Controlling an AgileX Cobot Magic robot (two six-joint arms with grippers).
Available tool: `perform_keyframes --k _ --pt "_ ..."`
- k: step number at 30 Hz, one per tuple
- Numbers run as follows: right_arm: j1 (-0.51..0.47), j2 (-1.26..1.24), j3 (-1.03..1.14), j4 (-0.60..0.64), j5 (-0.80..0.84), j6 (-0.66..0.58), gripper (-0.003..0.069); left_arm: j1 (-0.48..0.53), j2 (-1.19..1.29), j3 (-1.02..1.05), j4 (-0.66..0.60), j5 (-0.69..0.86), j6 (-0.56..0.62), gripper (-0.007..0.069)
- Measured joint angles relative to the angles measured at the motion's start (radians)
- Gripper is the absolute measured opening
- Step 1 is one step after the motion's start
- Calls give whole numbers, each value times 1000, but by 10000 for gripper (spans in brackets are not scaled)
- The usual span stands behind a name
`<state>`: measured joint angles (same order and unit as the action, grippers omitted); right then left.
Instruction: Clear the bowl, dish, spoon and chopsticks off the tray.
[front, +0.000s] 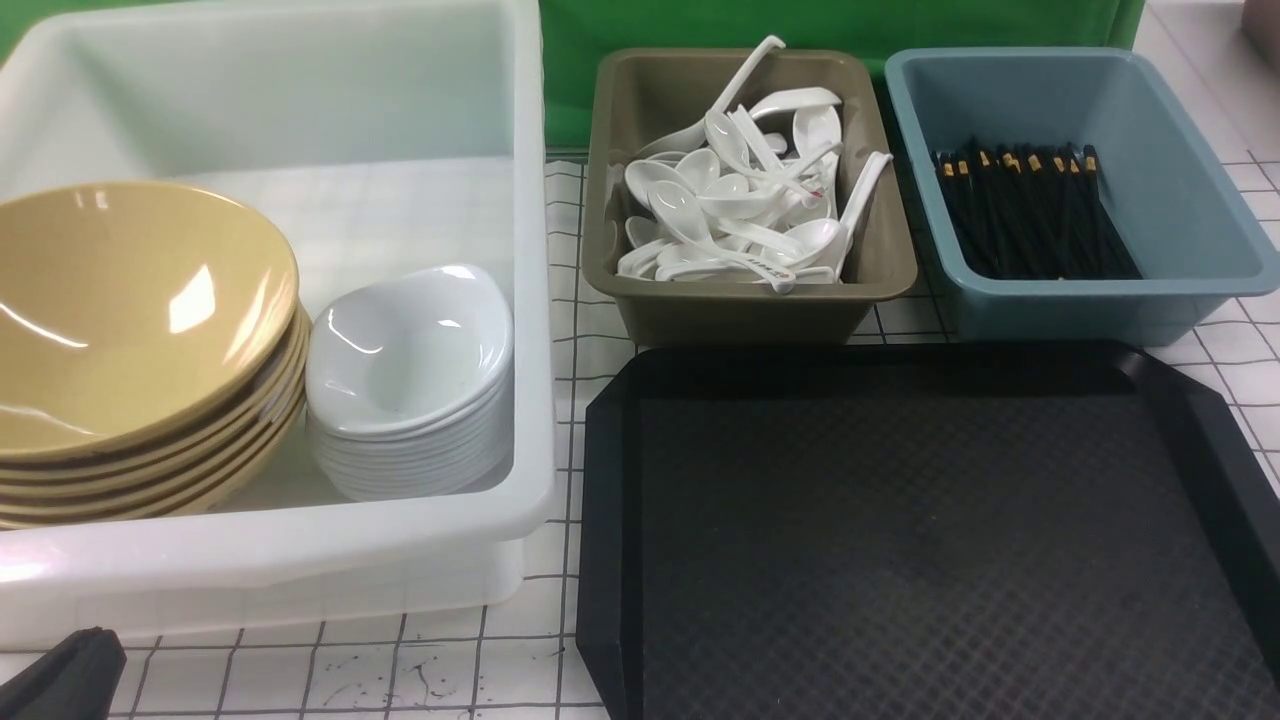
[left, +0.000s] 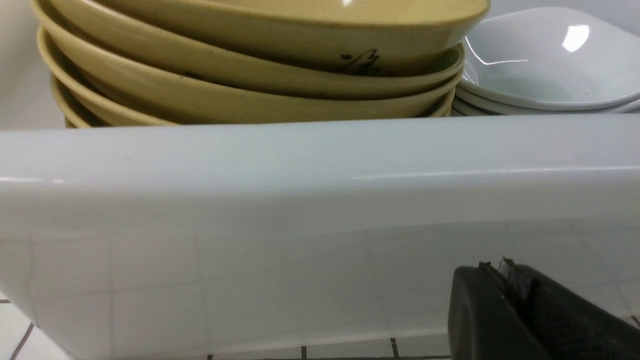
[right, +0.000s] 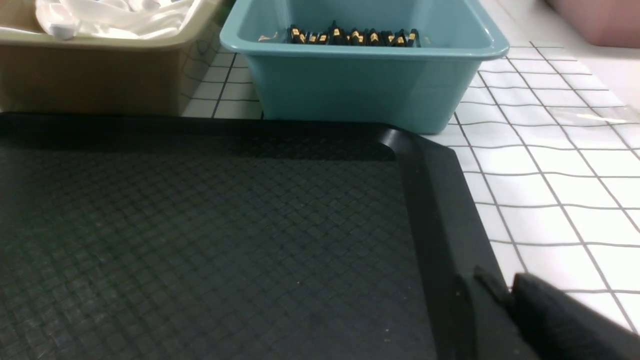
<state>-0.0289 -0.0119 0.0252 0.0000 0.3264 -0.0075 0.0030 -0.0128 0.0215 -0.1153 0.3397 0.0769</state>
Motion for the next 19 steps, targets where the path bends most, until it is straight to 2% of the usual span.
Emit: perform_keyframes --k 19 --pt "0 0 0 0 0 0 158 0 0 0 -1 0 0 -6"
